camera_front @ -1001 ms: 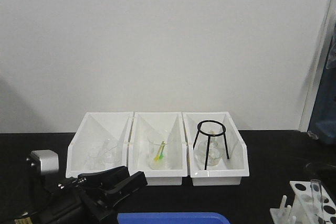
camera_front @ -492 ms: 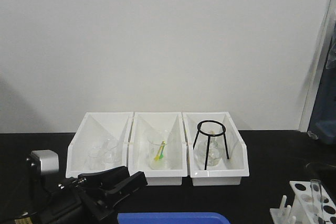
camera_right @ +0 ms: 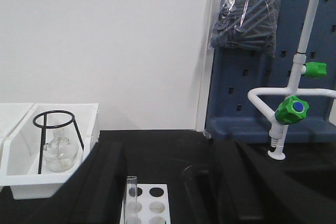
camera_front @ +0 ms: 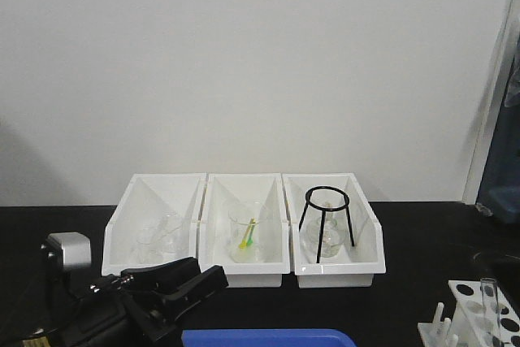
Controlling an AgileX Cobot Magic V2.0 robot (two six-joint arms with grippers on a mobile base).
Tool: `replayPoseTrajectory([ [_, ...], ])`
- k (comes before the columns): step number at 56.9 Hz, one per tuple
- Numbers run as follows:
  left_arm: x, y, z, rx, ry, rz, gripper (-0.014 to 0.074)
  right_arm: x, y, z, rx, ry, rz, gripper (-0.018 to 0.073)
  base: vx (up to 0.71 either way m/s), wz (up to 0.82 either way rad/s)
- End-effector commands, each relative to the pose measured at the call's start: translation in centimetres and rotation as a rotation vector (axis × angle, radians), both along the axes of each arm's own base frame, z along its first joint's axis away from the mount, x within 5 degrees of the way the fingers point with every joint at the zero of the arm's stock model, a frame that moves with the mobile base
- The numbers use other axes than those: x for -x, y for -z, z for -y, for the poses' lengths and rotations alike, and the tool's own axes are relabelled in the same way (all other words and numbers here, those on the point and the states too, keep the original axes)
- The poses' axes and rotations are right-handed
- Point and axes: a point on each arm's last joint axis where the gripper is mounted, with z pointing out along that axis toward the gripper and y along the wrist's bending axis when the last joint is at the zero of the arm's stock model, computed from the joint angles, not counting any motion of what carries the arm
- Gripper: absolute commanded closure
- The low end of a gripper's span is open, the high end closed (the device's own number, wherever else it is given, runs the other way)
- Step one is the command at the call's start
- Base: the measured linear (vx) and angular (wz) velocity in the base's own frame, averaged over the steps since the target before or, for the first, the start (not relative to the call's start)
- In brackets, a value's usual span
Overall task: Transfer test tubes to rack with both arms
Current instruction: 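Open the right gripper to release the tube in the rack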
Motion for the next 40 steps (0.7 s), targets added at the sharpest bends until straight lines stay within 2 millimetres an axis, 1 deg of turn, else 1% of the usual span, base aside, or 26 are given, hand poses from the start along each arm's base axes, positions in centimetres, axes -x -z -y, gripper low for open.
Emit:
replayPoseTrajectory([
  [1,0.0,-2.2,0.1,0.091,0.006,0.086,0.013,0.1,-1.6,-0.1,0.021,-0.009,0.098,0.0139,0.0,0.0],
  [6,0.1,-2.5,0.0,0.096,0.003,0.097,0.0155,0.1,-1.6,-0.1,0.021,-0.009,0.098,0.0139,0.0,0.0],
  [10,0.3,-3.0,-0.3,0.056,-0.024,0.12,0.0216,0.1,-1.6,-0.1,0.021,-0.009,0.098,0.0139,0.0,0.0],
  [12,0.4,-3.2,-0.5,0.024,-0.042,0.135,0.0255,0.1,-1.6,-0.1,0.021,-0.009,0.098,0.0139,0.0,0.0],
  [17,1.2,-4.5,-1.2,-0.048,-0.089,0.188,0.0377,0.1,-1.6,-0.1,0.021,-0.009,0.098,0.0139,0.0,0.0],
  [19,1.5,-5.0,-1.6,-0.082,-0.109,0.206,0.0436,0.1,-1.6,-0.1,0.021,-0.009,0.098,0.0139,0.0,0.0],
  [26,3.5,-7.3,-3.4,-0.176,-0.206,0.263,0.0615,0.1,-1.6,-0.1,0.021,-0.009,0.098,0.0139,0.0,0.0],
  [30,4.5,-8.1,-4.6,-0.234,-0.277,0.258,0.0619,0.1,-1.6,-0.1,0.021,-0.009,0.098,0.0139,0.0,0.0],
  [33,5.5,-9.0,-5.7,-0.243,-0.329,0.252,0.0618,0.1,-1.6,-0.1,0.021,-0.009,0.098,0.0139,0.0,0.0],
  [34,5.6,-8.9,-5.9,-0.269,-0.342,0.235,0.0618,0.1,-1.6,-0.1,0.021,-0.009,0.098,0.0139,0.0,0.0],
  [36,6.5,-9.4,-6.7,-0.274,-0.372,0.228,0.0617,0.1,-1.6,-0.1,0.021,-0.009,0.098,0.0139,0.0,0.0],
  [40,7.8,-9.7,-7.7,-0.328,-0.406,0.206,0.0616,0.1,-1.6,-0.1,0.021,-0.009,0.098,0.0139,0.0,0.0],
])
